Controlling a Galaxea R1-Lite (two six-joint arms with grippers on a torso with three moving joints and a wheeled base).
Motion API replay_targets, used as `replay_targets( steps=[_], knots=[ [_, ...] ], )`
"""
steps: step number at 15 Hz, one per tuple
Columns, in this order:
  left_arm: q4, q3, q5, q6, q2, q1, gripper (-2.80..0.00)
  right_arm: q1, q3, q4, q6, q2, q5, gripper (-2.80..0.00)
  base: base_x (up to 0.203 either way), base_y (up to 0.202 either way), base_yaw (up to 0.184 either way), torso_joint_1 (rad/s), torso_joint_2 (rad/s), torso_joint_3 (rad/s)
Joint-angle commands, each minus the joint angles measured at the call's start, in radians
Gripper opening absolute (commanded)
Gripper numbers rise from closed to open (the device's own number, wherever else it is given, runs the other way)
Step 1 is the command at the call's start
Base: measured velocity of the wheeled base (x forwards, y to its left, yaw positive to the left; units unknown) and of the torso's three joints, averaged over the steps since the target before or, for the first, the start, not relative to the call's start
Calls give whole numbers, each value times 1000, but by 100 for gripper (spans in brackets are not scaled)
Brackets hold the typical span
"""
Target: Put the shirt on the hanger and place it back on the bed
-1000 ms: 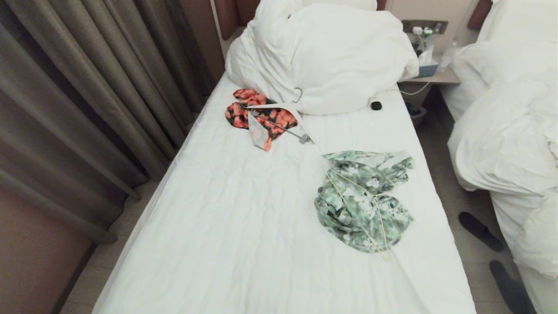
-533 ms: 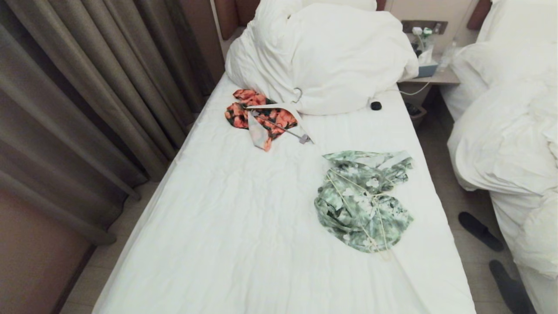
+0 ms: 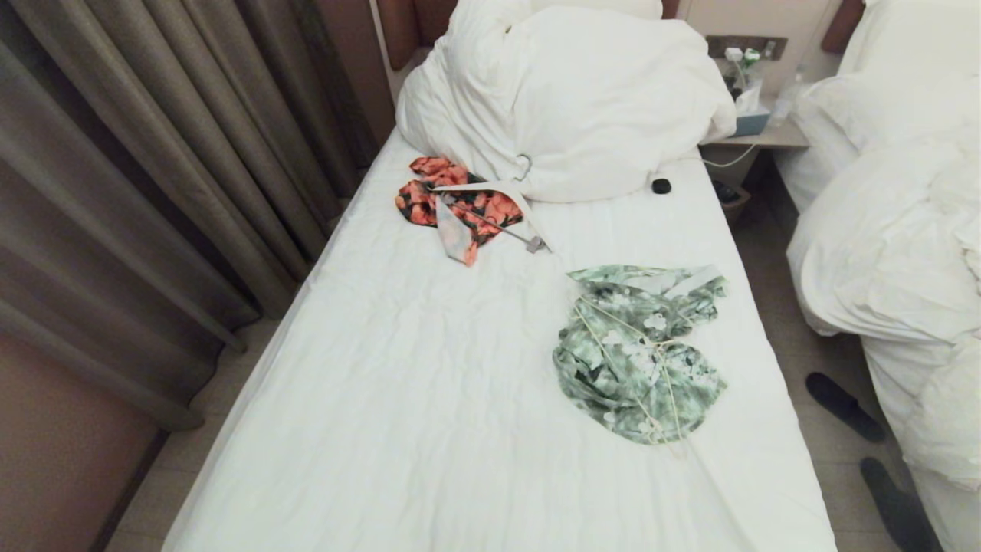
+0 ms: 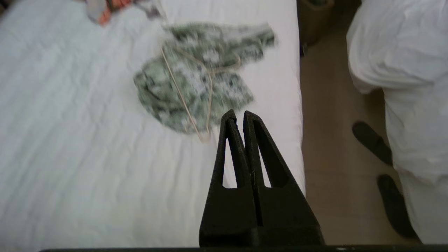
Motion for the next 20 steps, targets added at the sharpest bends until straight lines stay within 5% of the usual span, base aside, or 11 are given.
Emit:
replay_targets(
  steps=[1, 6, 12, 20],
  knots=[
    [-1, 0, 0, 0, 2, 0, -280, 1, 7, 34, -15, 1, -2, -280, 0, 0, 0, 0, 0, 0],
    [-6, 1, 3, -8, 2, 0, -280, 1, 4, 78, -39, 1, -2, -280, 0, 0, 0, 0, 0, 0],
    [-11, 4, 39, -140, 2, 1, -280, 1, 5, 76, -45, 1, -1, -280, 0, 0, 0, 0, 0, 0],
    [-14, 4, 41, -141, 2, 0, -280, 1, 5, 78, -81, 1, 5, -280, 0, 0, 0, 0, 0, 0]
  ],
)
